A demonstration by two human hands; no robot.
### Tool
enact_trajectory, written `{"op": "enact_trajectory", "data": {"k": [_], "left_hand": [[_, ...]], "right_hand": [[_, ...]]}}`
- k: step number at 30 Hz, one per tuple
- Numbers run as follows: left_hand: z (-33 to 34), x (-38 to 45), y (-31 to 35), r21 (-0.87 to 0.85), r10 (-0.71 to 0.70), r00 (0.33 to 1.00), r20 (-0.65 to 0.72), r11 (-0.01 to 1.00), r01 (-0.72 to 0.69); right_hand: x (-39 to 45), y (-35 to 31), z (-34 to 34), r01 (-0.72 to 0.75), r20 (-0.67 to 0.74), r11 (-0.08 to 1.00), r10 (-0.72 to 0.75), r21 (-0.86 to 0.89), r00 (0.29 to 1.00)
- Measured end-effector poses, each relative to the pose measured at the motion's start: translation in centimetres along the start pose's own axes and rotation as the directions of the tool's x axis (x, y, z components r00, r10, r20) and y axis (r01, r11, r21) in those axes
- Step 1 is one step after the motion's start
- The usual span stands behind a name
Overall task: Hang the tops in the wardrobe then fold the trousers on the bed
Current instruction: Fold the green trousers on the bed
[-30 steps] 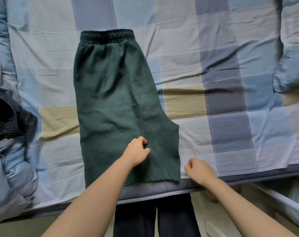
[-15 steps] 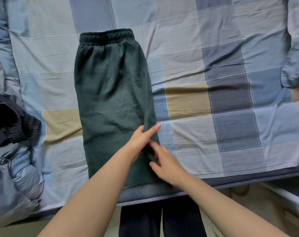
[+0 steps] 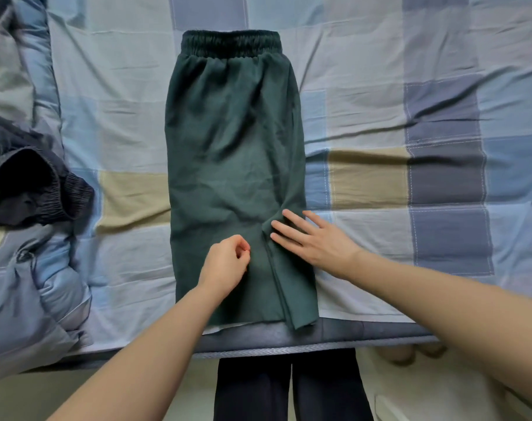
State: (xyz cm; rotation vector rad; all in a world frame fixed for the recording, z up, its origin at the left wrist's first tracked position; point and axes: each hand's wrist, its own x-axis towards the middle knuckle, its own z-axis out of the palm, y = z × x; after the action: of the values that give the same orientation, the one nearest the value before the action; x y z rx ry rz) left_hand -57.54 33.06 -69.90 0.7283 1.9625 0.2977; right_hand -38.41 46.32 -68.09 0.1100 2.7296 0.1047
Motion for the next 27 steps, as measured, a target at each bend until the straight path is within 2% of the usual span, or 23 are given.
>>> {"op": "enact_trajectory", "data": {"k": [1, 2, 3, 5, 7, 8, 11, 13, 15, 18, 21, 23, 24, 25, 27], "left_hand": [[-0.7, -0.2, -0.9, 0.2, 0.156, 0.987, -0.046, 0.969, -0.144], [-1.7, -0.3, -2.0, 0.383, 0.321, 0.946, -0.049, 0.88, -0.279], [-2.8, -0.2, -2.9, 0.524, 0.468, 0.884, -0.015, 0.756, -0.391], [-5.8, 0.0, -4.8, 0.723, 0.661, 0.746, 0.085, 0.474, -0.503], [-8.9, 0.6, -6.7, 0.817, 0.735, 0.639, 0.226, 0.214, -0.535], [-10.2, 1.0, -7.3, 0.828, 0.728, 0.623, 0.286, 0.14, -0.543], [-12.1, 2.3, -8.1, 0.836, 0.681, 0.611, 0.404, -0.002, -0.549], [-12.0, 3.0, -7.7, 0.823, 0.687, 0.574, 0.445, -0.062, -0.564], [-11.8, 3.4, -7.4, 0.806, 0.724, 0.521, 0.452, -0.081, -0.586], [-11.5, 3.9, -7.4, 0.78, 0.781, 0.448, 0.436, -0.079, -0.621], [-11.3, 3.8, -8.0, 0.776, 0.796, 0.463, 0.391, -0.014, -0.631], [-11.1, 3.6, -8.1, 0.761, 0.801, 0.512, 0.31, 0.114, -0.639], [-11.0, 3.5, -7.8, 0.734, 0.797, 0.545, 0.26, 0.204, -0.648], [-11.0, 3.3, -7.6, 0.687, 0.777, 0.592, 0.213, 0.312, -0.656], [-11.2, 3.1, -7.2, 0.527, 0.678, 0.717, 0.163, 0.554, -0.644]], "right_hand": [[0.8, 0.3, 0.6, 0.047, 0.035, 0.997, -0.045, -0.054, 0.998], [1.7, 0.5, 1.2, 0.11, 0.087, 0.991, -0.103, -0.078, 0.991], [1.9, 0.9, 1.6, 0.145, 0.126, 0.986, -0.134, -0.084, 0.983], [2.0, 1.4, 2.1, 0.142, 0.085, 0.983, -0.132, -0.113, 0.988], [1.8, 1.8, 2.5, 0.109, 0.021, 0.987, -0.107, -0.117, 0.994], [1.7, 1.9, 2.7, 0.093, -0.01, 0.992, -0.095, -0.09, 0.995], [1.9, 2.1, 3.1, 0.079, -0.089, 0.997, -0.079, 0.001, 0.993], [2.0, 2.2, 3.1, 0.08, -0.086, 0.995, -0.075, 0.053, 0.993], [1.8, 2.0, 2.9, 0.074, -0.088, 0.994, -0.068, 0.074, 0.994], [0.9, 1.9, 3.1, 0.121, -0.181, 0.989, -0.105, 0.08, 0.978], [0.3, 2.2, 2.8, 0.184, -0.203, 0.975, -0.156, 0.127, 0.967], [0.7, 2.4, 2.4, 0.164, -0.117, 0.953, -0.138, 0.255, 0.984], [0.9, 2.6, 2.3, 0.113, -0.022, 0.911, -0.114, 0.398, 0.993], [1.2, 3.0, 2.1, 0.009, 0.079, 0.82, -0.066, 0.572, 0.995], [1.8, 3.6, 1.2, -0.234, 0.189, 0.486, 0.139, 0.842, 0.972]]}}
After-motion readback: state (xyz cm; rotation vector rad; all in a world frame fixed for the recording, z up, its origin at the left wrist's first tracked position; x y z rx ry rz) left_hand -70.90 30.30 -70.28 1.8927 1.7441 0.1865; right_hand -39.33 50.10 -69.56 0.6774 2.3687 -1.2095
